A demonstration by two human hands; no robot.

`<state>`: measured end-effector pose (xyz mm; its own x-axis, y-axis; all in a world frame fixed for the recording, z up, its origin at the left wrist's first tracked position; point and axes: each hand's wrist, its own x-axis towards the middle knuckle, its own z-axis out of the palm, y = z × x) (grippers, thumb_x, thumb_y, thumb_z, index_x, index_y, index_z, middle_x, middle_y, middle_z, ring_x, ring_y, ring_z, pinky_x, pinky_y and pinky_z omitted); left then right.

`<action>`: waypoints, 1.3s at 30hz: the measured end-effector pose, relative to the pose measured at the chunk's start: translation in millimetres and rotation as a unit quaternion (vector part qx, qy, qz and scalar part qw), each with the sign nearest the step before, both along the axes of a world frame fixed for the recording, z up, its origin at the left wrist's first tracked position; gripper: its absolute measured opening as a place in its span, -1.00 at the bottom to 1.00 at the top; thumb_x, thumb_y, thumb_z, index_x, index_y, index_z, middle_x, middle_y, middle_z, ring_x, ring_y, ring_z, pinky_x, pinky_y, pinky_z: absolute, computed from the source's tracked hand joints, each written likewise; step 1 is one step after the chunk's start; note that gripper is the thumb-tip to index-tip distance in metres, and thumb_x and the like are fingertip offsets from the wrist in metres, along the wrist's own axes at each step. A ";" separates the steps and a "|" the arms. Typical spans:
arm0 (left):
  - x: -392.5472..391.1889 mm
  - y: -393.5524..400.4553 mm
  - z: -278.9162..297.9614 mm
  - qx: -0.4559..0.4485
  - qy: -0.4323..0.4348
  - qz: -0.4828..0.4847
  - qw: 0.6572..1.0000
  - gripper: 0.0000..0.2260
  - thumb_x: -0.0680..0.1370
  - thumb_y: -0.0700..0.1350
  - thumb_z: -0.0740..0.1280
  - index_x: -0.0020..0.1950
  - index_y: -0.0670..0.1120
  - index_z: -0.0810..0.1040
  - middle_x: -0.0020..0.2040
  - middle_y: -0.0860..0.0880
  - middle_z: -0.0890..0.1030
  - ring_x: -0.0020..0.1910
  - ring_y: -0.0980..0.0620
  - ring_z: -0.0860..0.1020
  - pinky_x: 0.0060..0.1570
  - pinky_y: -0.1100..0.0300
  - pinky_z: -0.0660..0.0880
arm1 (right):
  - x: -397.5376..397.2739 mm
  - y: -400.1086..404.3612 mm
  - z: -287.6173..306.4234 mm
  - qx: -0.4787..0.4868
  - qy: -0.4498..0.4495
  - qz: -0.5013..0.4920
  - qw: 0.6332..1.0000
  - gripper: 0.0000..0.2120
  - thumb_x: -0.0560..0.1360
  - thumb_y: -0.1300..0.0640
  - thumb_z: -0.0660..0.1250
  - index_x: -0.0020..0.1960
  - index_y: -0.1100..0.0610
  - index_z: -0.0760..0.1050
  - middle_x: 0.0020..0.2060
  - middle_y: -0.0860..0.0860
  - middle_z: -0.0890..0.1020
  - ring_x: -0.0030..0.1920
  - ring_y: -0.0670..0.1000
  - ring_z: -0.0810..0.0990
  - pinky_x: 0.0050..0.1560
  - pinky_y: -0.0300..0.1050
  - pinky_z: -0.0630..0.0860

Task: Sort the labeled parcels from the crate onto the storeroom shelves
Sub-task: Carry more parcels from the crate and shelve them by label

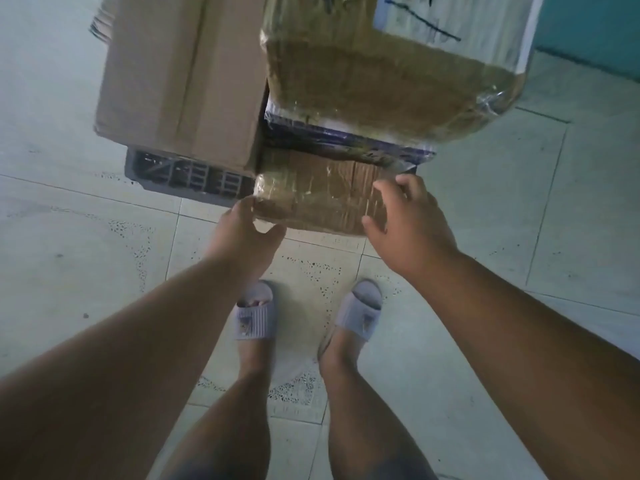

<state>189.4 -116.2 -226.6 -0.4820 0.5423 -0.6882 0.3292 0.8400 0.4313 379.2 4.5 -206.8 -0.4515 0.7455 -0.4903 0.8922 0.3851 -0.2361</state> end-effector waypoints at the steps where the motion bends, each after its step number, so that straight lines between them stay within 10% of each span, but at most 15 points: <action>1: -1.5 1.0 -7.5 0.013 0.001 0.011 1.000 -0.70 0.56 0.03 0.36 0.29 0.05 0.51 0.22 0.04 0.59 -0.19 0.24 0.48 -0.34 0.34 0.31 | -3.0 1.4 -8.6 -0.014 0.003 -0.009 1.000 -0.50 0.58 -0.08 0.31 0.45 0.04 0.30 0.49 0.14 0.24 0.30 0.24 0.47 0.22 0.11 0.52; 13: 14.4 6.2 5.3 0.047 -0.095 0.153 0.982 -0.61 0.47 0.19 0.43 0.10 -0.07 0.51 -0.12 -0.02 0.60 -0.26 0.06 0.54 -0.36 0.15 0.50 | 10.4 -14.5 -6.0 -0.033 0.101 -0.141 0.984 -0.56 0.56 -0.14 0.32 0.36 0.03 0.45 0.44 0.05 0.38 0.34 0.10 0.46 0.21 -0.07 0.43; 19: 23.9 -4.1 95.7 0.034 -0.184 0.382 0.905 -0.75 0.59 0.00 0.33 0.26 0.03 0.48 0.05 -0.09 0.61 0.00 -0.09 0.65 0.03 -0.07 0.65 | 33.1 -53.0 92.5 -0.052 0.132 -0.092 0.986 -0.44 0.47 -0.20 0.39 0.36 0.07 0.46 0.17 0.01 0.61 0.15 0.05 0.54 0.07 -0.05 0.52; 24: 9.8 -11.8 201.1 -0.017 -0.261 0.458 0.849 -0.97 0.56 -0.16 0.33 -0.03 -0.09 0.51 -0.01 -0.12 0.62 -0.09 -0.03 0.61 -0.01 0.08 0.61 | 45.3 -73.6 196.2 -0.046 0.155 -0.020 0.987 -0.07 0.20 -0.25 0.61 0.43 0.10 0.38 0.25 0.04 0.55 0.21 0.09 0.48 0.15 -0.08 0.44; 30: 6.0 -38.1 325.0 -0.060 -0.338 0.351 0.871 -0.82 0.58 -0.02 0.32 0.07 -0.10 0.44 -0.22 -0.14 0.49 -0.37 0.00 0.45 -0.39 0.21 0.40 | 57.0 -57.8 324.2 0.030 0.166 0.008 0.986 -0.18 0.22 -0.26 0.60 0.34 0.11 0.47 0.12 0.05 0.63 0.12 0.15 0.50 0.09 0.05 0.46; 35: 13.1 -43.7 386.6 -0.025 -0.297 0.205 0.932 -0.44 0.48 0.40 0.27 0.11 -0.09 0.50 -0.06 -0.18 0.64 -0.11 -0.16 0.63 0.01 -0.04 0.58 | 61.5 -56.1 428.3 0.003 0.250 -0.123 0.960 -0.32 0.25 -0.21 0.61 0.28 -0.03 0.49 0.09 -0.12 0.61 0.06 -0.07 0.55 -0.01 -0.14 0.47; 39: 25.7 -47.3 422.1 0.098 -0.471 0.176 0.859 -0.38 0.42 0.43 0.18 0.29 0.05 0.54 0.23 -0.12 0.65 0.20 -0.17 0.62 0.28 -0.18 0.46 | 71.1 -74.6 478.9 0.018 0.275 -0.215 0.937 -0.39 0.28 -0.16 0.60 0.26 -0.06 0.49 0.01 -0.17 0.61 -0.02 -0.11 0.58 -0.11 -0.22 0.48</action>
<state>215.0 -163.5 195.5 0.0806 0.6266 -0.7751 -0.5015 0.6976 0.5117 450.3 -70.1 272.1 -0.2816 0.9283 -0.2426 0.7140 0.0339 -0.6993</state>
